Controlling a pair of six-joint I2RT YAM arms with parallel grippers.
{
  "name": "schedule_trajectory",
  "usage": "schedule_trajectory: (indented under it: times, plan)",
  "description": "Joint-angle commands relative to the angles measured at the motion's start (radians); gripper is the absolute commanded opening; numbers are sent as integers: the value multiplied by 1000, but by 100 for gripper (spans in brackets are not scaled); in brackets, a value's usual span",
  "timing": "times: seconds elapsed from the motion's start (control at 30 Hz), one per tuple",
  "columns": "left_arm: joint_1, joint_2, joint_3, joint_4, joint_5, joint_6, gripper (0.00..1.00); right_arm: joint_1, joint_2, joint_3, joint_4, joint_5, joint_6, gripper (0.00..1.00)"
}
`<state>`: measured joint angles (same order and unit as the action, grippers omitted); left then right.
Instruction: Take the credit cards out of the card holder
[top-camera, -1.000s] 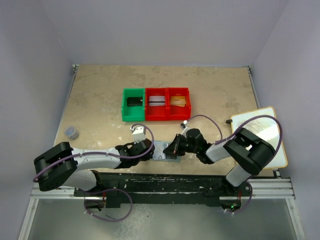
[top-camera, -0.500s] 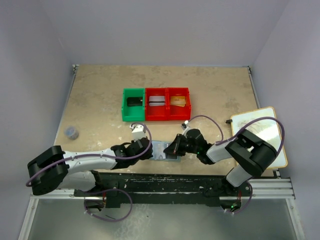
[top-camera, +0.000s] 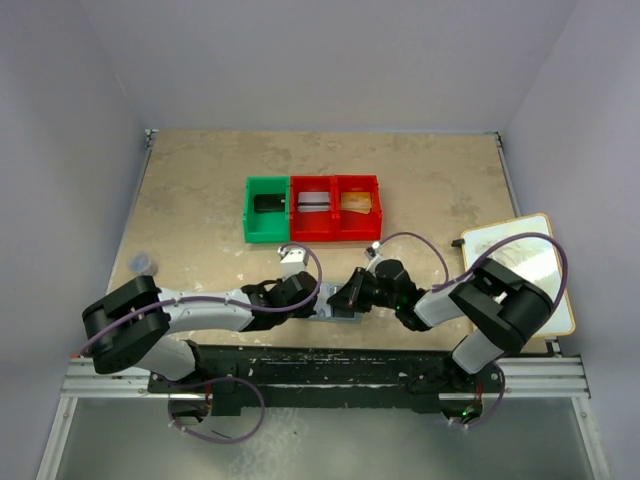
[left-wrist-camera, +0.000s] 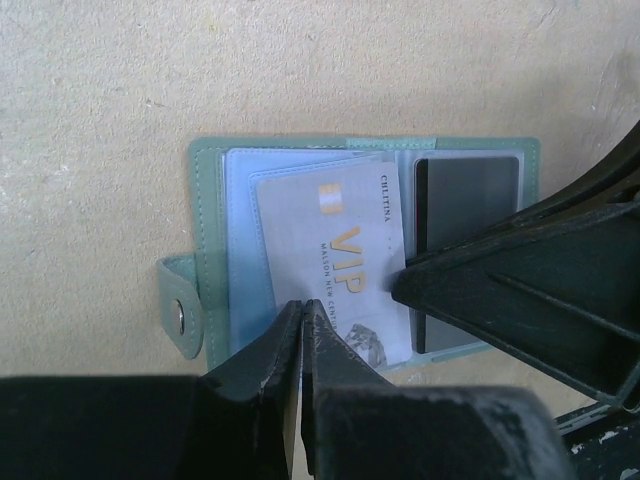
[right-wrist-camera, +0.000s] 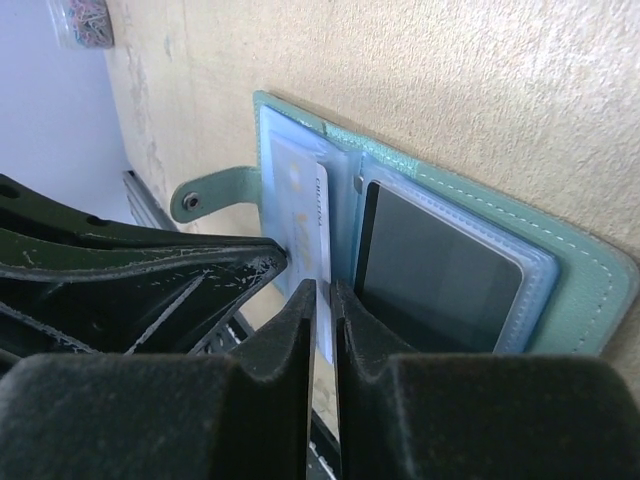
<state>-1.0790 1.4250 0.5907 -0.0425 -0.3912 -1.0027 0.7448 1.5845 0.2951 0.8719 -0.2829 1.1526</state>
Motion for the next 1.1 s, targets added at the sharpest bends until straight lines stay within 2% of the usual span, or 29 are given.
schedule_trajectory:
  times: [0.0,0.13,0.33,0.47,0.73,1.07]
  plan:
    - [2,-8,14,-30,-27,6,0,-2,27,0,64,-8,19,15]
    - [2,-18,8,-35,-28,1,0,-1,38,-12,98,-9,39,16]
    - [2,-21,9,-39,-29,0,0,-1,33,-17,96,-2,50,12]
    - [2,-23,9,-41,-31,0,0,-2,20,-32,98,7,61,15]
    - [2,-25,9,-41,-28,-1,0,-1,10,-31,105,0,56,0]
    - [2,-32,8,-44,-31,-11,0,-16,-62,-67,60,43,65,0]
